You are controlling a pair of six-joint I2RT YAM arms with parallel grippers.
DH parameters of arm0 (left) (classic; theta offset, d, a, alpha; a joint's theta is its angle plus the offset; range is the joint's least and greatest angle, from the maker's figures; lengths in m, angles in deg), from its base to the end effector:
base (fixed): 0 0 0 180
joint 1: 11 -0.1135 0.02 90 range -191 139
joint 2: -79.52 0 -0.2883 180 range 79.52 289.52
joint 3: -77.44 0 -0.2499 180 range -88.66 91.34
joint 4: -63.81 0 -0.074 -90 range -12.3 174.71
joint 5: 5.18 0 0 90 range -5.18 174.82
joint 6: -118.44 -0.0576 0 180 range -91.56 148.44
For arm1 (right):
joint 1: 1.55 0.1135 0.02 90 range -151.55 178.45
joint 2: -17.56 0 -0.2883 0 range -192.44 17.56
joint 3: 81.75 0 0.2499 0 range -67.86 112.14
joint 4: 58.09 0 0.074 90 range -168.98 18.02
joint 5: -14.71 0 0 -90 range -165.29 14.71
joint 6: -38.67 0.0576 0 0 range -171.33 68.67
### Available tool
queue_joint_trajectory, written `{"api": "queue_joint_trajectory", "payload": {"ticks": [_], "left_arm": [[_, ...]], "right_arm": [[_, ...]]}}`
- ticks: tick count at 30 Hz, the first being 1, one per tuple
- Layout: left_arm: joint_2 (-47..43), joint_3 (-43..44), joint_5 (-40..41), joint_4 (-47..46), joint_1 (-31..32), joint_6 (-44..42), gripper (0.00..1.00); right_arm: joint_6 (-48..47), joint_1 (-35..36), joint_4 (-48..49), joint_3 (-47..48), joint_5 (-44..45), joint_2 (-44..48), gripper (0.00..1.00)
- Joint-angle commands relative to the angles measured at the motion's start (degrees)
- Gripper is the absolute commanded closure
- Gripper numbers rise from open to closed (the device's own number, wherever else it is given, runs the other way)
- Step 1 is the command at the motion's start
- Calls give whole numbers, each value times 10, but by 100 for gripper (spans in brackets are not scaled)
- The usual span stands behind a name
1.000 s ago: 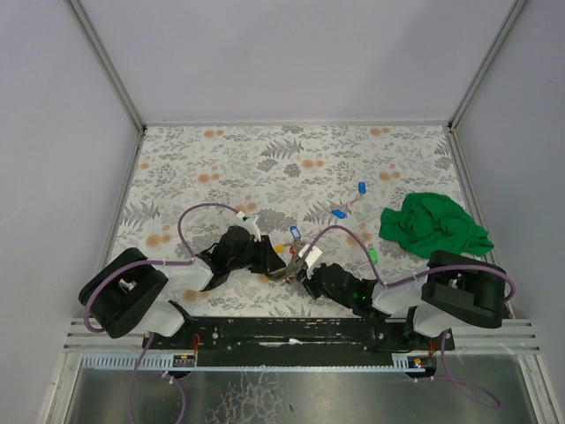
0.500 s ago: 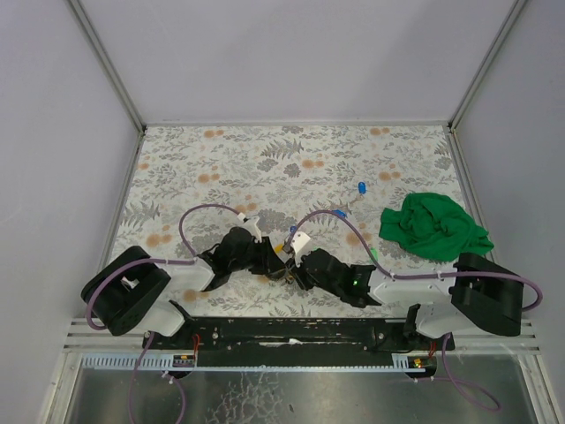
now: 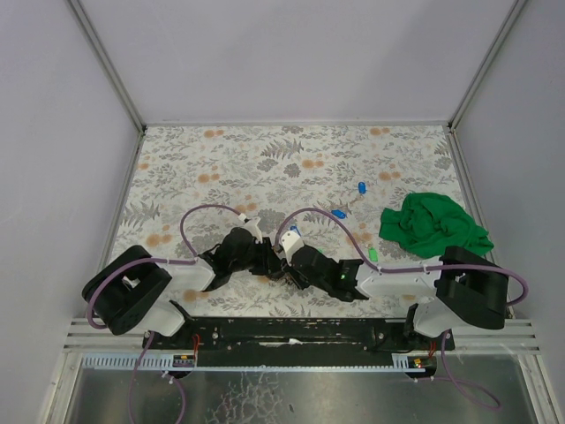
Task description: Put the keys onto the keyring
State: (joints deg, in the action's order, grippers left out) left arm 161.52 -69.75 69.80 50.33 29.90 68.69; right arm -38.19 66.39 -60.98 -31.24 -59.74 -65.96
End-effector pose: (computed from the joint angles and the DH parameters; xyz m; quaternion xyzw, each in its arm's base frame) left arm 0.1780 -0.1740 0.1342 0.0646 0.8819 -0.3826 0.2679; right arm 0.1277 0.2740 0.1879 -0.3515 0.8117 0.2013 0.4207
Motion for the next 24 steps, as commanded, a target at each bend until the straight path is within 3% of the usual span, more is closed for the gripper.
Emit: {"api": "queue_joint_trajectory", "payload": {"ticks": [1,14,24], "left_arm": [[5,11,10,-30,7,0,75],[5,11,11,-28,10,2,76],[8,16,9,-24,12,0,77]], "right_arm": [[9,-3,7,26,-7,-6,66],[11,-2,6,32,8,-27,66],[2,-2,-24,25,52,-5,76]]}}
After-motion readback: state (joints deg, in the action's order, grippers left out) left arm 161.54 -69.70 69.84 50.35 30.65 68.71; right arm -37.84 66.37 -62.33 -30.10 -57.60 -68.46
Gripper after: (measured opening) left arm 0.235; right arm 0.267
